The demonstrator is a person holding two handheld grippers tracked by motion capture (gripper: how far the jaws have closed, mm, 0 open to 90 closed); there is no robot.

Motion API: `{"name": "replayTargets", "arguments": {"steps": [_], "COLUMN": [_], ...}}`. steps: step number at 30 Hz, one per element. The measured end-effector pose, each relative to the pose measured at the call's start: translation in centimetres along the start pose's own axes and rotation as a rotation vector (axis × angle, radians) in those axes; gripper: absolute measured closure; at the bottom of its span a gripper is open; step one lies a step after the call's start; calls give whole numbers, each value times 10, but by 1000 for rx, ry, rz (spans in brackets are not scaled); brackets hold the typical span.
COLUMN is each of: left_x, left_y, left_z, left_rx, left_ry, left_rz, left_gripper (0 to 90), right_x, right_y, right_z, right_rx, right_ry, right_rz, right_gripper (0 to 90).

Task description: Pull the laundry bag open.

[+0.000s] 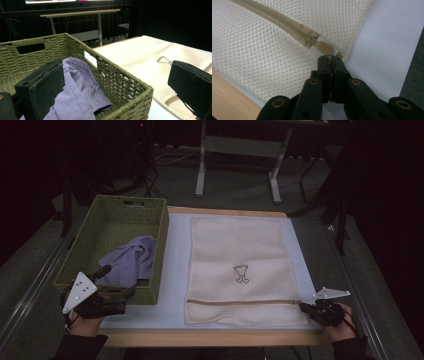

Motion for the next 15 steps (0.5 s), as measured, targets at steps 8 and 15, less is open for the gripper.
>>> {"name": "replayTargets", "arguments": {"steps": [8,15], "left_x": [-2,0], "left_y": [-1,-3], "left_z": [-3,-11], "left_rx": [8,77], "left_ry": [-16,24], "left_rz": [-6,29], "left_gripper": [8,9], "right_x": [-20,-44], "right_y": [24,46], "right_z": [-1,2], "right_rx": [-2,-13], "right_ry": [-19,-16], "right_rz": [-82,-159], "right_gripper": [876,877]}}
Point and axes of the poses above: each handheld gripper's, and its own axes: y roughly backward along the jaws, x roughly out of its underside, z roughly to its left, the point moved 10 cm from there along -y, roughly forward along the jaws, and after that the axes turned 6 degrees about z, right-handed, at the moved point
